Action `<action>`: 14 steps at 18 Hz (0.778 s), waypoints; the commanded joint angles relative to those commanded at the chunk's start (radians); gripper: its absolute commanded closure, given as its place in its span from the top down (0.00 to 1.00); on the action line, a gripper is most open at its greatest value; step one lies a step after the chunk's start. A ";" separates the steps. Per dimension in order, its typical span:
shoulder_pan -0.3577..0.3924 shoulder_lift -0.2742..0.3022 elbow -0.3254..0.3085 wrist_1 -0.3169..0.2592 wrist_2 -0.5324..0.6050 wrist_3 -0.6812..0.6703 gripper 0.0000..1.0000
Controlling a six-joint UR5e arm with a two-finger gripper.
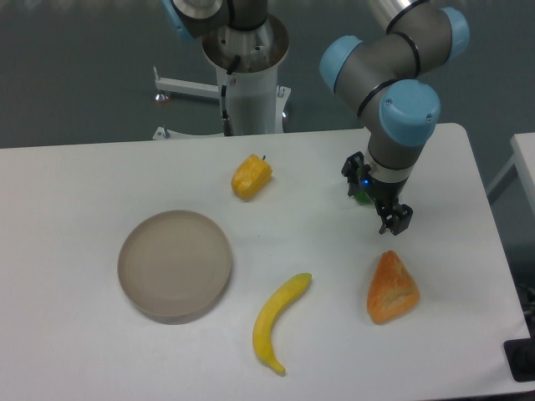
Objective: Pick up the green pepper from the table
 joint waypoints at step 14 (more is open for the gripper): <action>0.058 0.067 -0.100 0.006 0.005 0.199 1.00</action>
